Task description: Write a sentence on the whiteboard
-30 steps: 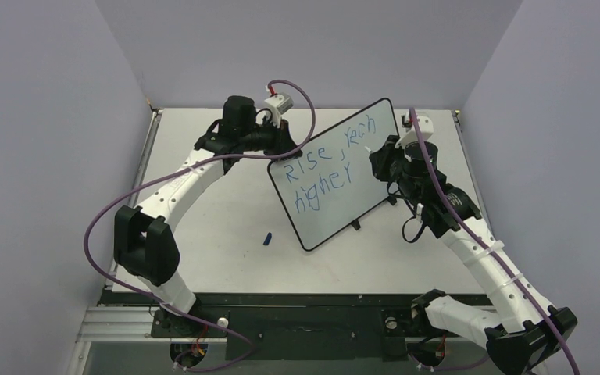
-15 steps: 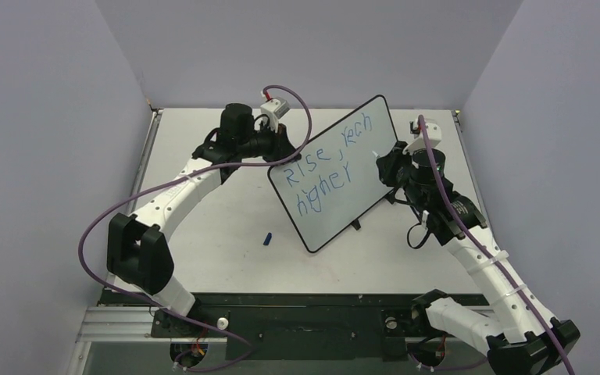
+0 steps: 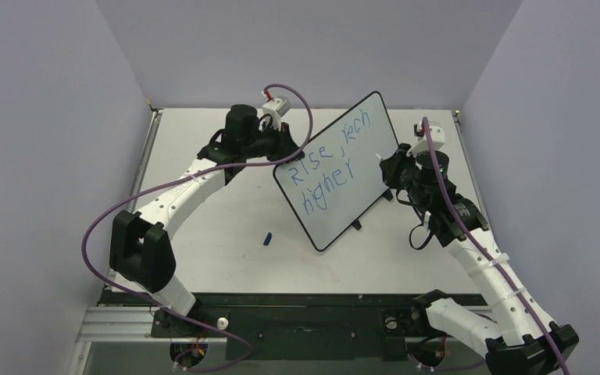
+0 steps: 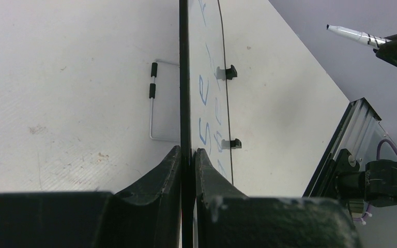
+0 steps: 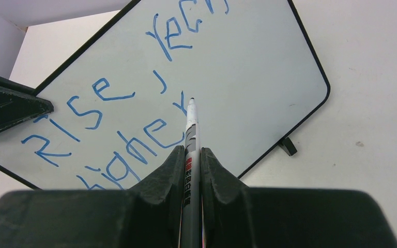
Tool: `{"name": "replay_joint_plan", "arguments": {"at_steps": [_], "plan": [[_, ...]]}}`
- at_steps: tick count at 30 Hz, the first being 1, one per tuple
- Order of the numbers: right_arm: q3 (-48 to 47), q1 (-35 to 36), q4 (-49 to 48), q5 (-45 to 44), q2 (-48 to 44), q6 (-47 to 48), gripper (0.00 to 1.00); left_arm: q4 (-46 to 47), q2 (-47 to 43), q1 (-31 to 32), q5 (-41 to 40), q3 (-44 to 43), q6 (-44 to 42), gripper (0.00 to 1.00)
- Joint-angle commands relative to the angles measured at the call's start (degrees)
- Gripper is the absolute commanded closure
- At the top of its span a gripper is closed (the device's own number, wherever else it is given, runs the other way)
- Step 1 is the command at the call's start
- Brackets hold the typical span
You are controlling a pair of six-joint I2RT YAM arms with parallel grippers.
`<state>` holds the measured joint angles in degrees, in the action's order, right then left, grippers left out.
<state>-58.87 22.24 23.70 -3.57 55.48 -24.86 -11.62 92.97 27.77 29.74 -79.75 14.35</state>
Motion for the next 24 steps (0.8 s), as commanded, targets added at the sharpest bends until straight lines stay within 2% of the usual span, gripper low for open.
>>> {"name": "replay_joint_plan", "arguments": {"at_steps": [1, 11, 24], "plan": [[0.72, -0.78, -1.69, 0.73, -1.77, -0.43, 1.00, -4.35, 2.23, 3.08, 1.56, 2.96, 2.39, 1.00], [1.54, -1.69, -3.10, 1.65, -1.04, -0.90, 1.00, -4.55, 1.55, 5.40, -3.31, 4.37, 8.27, 1.00], [1.98, -2.27, -3.75, 2.25, -0.79, -1.07, 1.00, -4.54, 1.25, 5.55, -4.40, 6.71, 7.73, 1.00]]}}
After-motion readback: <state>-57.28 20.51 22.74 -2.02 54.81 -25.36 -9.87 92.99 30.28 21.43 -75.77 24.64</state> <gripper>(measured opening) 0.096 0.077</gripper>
